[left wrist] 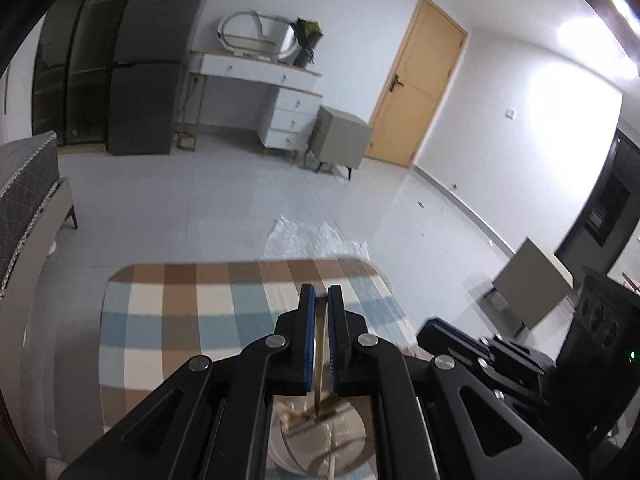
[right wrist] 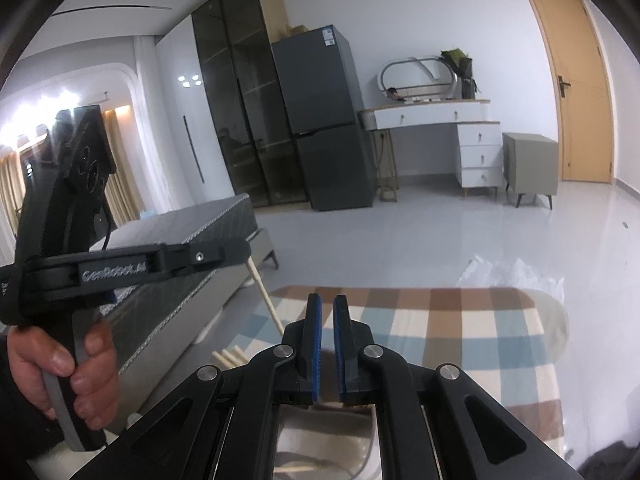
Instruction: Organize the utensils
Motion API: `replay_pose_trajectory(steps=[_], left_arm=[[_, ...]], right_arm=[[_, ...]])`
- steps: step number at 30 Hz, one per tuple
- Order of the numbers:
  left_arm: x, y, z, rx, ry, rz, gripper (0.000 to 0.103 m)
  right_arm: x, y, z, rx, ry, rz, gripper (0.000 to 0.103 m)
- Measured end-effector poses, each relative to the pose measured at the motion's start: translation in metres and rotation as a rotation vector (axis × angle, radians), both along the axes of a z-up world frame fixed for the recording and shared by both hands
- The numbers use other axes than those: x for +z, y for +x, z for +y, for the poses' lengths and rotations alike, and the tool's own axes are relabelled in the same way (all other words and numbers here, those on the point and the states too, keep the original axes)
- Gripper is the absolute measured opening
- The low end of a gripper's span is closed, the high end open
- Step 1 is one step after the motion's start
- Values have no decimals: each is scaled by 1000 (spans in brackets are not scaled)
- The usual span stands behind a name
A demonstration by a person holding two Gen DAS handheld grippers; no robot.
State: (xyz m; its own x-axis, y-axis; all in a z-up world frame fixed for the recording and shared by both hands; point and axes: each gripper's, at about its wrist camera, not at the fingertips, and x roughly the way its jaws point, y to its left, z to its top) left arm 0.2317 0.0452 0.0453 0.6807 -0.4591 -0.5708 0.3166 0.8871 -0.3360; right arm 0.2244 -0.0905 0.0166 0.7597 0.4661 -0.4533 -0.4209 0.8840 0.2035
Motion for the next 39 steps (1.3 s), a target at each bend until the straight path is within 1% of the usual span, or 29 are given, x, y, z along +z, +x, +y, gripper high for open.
replay_pose_trajectory(steps=[2, 5, 6, 7, 8, 9, 11, 12, 13, 14, 15, 16, 17, 18, 19, 20, 22, 24, 26, 29, 33, 35, 39], left_arm=[[-5, -1, -2, -34, -9, 39, 1], [-11, -4, -2, -49, -6, 89, 2], [-13, -4, -3, -49, 6, 109, 10], [-16, -5, -5, -47, 35, 143, 18], [-17, -7, -5, -33, 54, 157, 39], [-16, -11, -3, -19, 51, 153, 52], [-11, -21, 1, 4, 29, 137, 55], [-10, -24, 2, 16, 35, 135, 57], [-7, -28, 2, 38, 49, 133, 59], [-3, -32, 4, 64, 60, 129, 63], [-1, -35, 5, 81, 63, 124, 66], [2, -40, 8, 101, 63, 116, 67], [6, -45, 10, 126, 68, 108, 68], [8, -49, 11, 146, 76, 101, 72], [12, -55, 12, 169, 85, 88, 74], [14, -58, 13, 189, 91, 75, 77], [22, -71, 14, 231, 113, 39, 80], [28, -81, 14, 259, 131, 4, 84], [35, -93, 14, 280, 141, -26, 87], [41, -106, 11, 294, 163, -70, 89], [46, -123, 10, 339, 192, -140, 99], [48, -132, 9, 347, 205, -178, 101], [44, -143, 7, 346, 212, -210, 101]], right_arm=[[-1, -3, -1, -6, -6, 2, 7], [-2, -10, -7, -28, 1, 16, 8], [-2, -14, -10, -36, 6, 20, 11], [-2, -17, -14, -45, 12, 25, 16], [-2, -20, -16, -53, 16, 32, 18], [-1, -23, -18, -58, 20, 36, 22], [2, -30, -23, -78, 24, 35, 23], [4, -34, -26, -88, 28, 35, 25], [7, -38, -29, -95, 35, 34, 30], [10, -42, -32, -104, 38, 31, 33], [14, -47, -34, -110, 42, 23, 39], [18, -53, -36, -113, 44, 11, 44], [21, -57, -36, -113, 44, 4, 45], [26, -64, -37, -111, 45, -10, 50], [30, -69, -38, -110, 45, -21, 55], [32, -75, -38, -108, 45, -32, 59], [40, -87, -39, -98, 60, -64, 73], [45, -98, -39, -95, 69, -93, 81], [50, -109, -38, -87, 72, -117, 82], [53, -121, -37, -95, 66, -135, 91], [57, -137, -39, -95, 96, -160, 102], [58, -144, -38, -93, 98, -179, 103], [60, -161, -34, -81, 85, -209, 103]])
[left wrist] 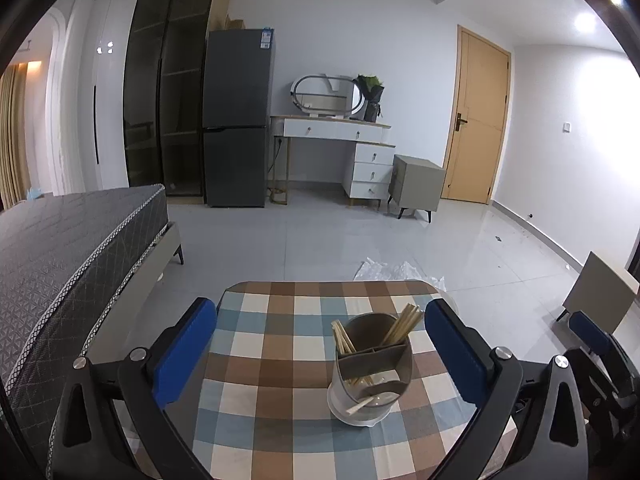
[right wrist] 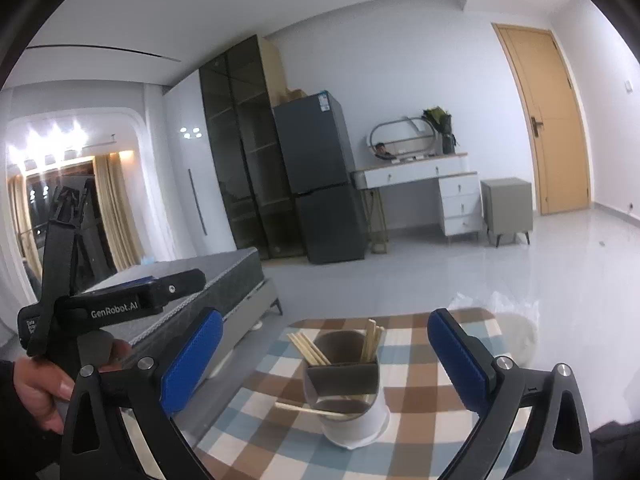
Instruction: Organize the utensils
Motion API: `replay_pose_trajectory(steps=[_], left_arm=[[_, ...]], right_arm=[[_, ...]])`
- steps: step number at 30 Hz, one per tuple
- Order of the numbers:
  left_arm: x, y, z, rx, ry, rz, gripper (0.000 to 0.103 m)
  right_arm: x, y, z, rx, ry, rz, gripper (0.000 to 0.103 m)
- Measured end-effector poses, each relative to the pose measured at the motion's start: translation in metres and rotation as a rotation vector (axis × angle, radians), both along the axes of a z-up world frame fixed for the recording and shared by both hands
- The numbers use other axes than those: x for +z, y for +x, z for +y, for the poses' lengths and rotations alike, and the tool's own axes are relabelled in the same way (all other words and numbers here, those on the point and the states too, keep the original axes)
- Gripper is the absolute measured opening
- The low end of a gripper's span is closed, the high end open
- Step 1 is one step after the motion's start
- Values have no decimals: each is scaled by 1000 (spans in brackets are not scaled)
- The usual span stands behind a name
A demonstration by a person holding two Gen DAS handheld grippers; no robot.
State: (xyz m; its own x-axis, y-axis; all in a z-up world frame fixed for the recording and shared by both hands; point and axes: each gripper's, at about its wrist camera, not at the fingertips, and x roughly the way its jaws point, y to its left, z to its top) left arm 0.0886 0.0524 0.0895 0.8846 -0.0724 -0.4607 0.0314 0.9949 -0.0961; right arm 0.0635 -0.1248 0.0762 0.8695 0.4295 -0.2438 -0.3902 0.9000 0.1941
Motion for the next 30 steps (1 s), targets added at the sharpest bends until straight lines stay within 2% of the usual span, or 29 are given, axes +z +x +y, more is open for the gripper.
replay_pose_trajectory(steps=[6, 12, 25, 30], left_arm=[[-11, -20, 4, 32, -8, -89, 101], [-34, -31, 6, 75, -11, -112, 101], [-75, -36, 5, 130, -7, -72, 101], [-93, -34, 0, 126, 40, -32, 101]], right_arm=[[-13, -20, 6, 11, -6, -29, 103], [-39, -32, 9, -23, -24, -41, 103], [-77, -23, -1, -75, -66, 64, 103], [-86, -20, 5, -94, -116, 84, 103]])
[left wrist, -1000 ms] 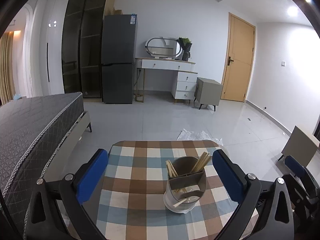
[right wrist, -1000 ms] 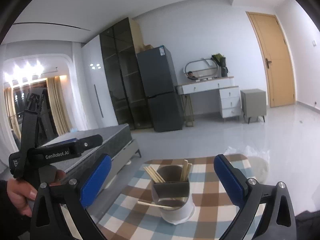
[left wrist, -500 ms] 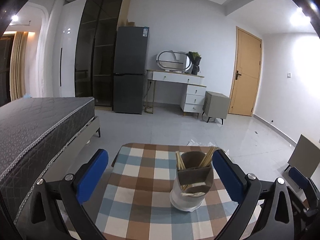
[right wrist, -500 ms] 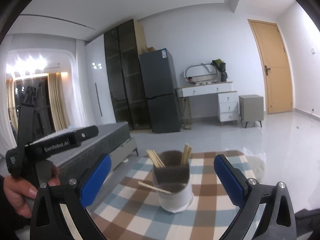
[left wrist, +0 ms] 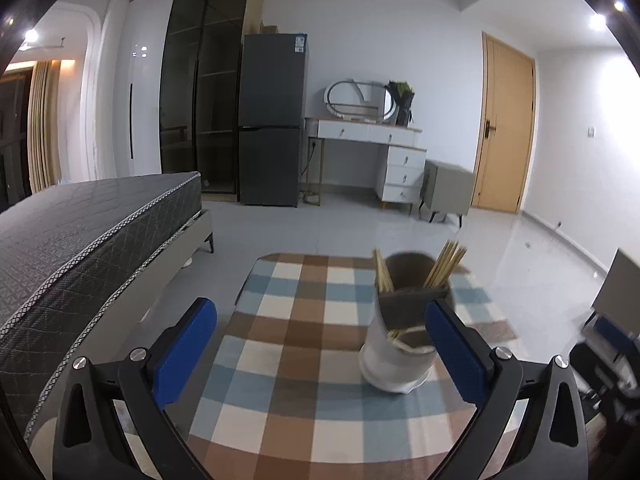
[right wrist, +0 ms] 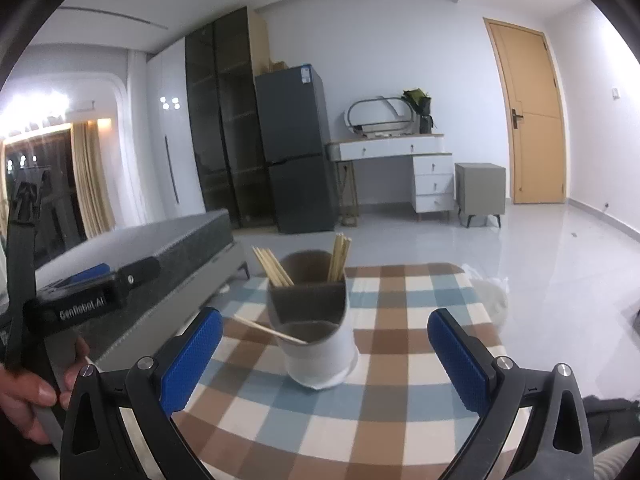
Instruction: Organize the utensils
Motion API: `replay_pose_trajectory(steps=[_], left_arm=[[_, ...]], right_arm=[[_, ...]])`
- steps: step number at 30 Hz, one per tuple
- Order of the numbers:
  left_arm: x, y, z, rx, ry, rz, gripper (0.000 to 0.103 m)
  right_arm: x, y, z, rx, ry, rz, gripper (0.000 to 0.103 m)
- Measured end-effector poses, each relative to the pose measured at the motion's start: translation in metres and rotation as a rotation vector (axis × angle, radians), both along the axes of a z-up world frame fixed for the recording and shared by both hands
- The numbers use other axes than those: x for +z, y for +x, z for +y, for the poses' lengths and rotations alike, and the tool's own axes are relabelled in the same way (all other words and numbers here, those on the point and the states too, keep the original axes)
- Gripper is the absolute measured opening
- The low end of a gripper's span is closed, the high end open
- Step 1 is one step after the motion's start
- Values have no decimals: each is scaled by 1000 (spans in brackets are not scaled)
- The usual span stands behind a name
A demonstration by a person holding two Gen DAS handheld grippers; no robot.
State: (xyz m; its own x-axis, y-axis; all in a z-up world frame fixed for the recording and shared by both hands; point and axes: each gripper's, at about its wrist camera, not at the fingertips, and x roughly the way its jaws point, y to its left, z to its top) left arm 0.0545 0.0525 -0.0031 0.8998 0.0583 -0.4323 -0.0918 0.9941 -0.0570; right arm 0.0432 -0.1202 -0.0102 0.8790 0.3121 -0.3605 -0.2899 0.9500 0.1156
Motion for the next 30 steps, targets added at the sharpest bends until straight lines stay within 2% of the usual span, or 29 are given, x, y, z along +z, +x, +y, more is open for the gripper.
replay_pose_trajectory(steps=[4, 9, 30], left_arm=[[-13, 7, -4, -15, 13, 85, 101], [-16, 9, -3, -10, 8, 124, 101], [-15, 9, 2, -3, -11, 137, 101]], right_arm=[[-1, -1, 1, 0, -6, 3, 103], [-5, 2, 0, -7, -18, 22, 103], [-4, -4, -1, -28, -32, 22, 103]])
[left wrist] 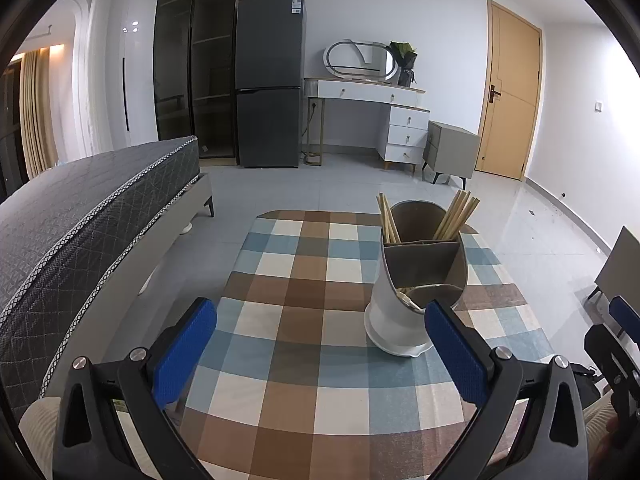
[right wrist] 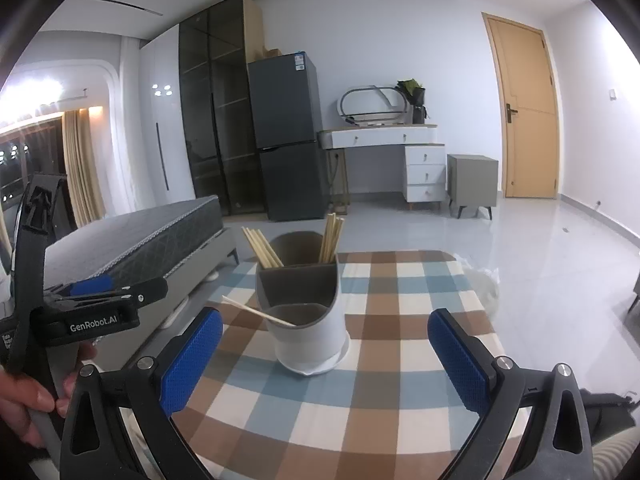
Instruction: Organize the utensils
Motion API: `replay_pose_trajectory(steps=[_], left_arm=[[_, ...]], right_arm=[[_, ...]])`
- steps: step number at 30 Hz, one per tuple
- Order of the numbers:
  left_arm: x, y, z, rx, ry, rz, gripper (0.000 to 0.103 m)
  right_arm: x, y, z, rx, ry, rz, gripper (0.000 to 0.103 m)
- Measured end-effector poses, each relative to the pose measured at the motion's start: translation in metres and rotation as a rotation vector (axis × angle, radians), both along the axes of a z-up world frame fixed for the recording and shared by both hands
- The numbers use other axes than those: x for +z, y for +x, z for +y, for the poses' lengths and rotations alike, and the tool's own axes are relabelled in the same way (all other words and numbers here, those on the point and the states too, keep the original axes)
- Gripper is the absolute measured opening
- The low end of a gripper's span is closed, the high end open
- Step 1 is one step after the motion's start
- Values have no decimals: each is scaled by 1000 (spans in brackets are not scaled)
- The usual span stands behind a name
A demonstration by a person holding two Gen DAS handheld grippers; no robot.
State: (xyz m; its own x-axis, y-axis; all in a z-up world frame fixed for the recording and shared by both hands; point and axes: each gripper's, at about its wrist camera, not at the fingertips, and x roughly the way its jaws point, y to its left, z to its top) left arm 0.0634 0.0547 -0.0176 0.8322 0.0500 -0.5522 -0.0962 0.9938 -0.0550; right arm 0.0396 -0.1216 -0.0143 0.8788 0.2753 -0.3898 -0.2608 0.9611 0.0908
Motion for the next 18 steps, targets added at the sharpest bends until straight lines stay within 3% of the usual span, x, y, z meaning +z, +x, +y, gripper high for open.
replay_pose_trajectory(steps=[18], left_arm=[[1, -1, -2, -14, -1, 1, 101]], right_arm=[[-1, 0, 1, -2, -13, 2, 103]])
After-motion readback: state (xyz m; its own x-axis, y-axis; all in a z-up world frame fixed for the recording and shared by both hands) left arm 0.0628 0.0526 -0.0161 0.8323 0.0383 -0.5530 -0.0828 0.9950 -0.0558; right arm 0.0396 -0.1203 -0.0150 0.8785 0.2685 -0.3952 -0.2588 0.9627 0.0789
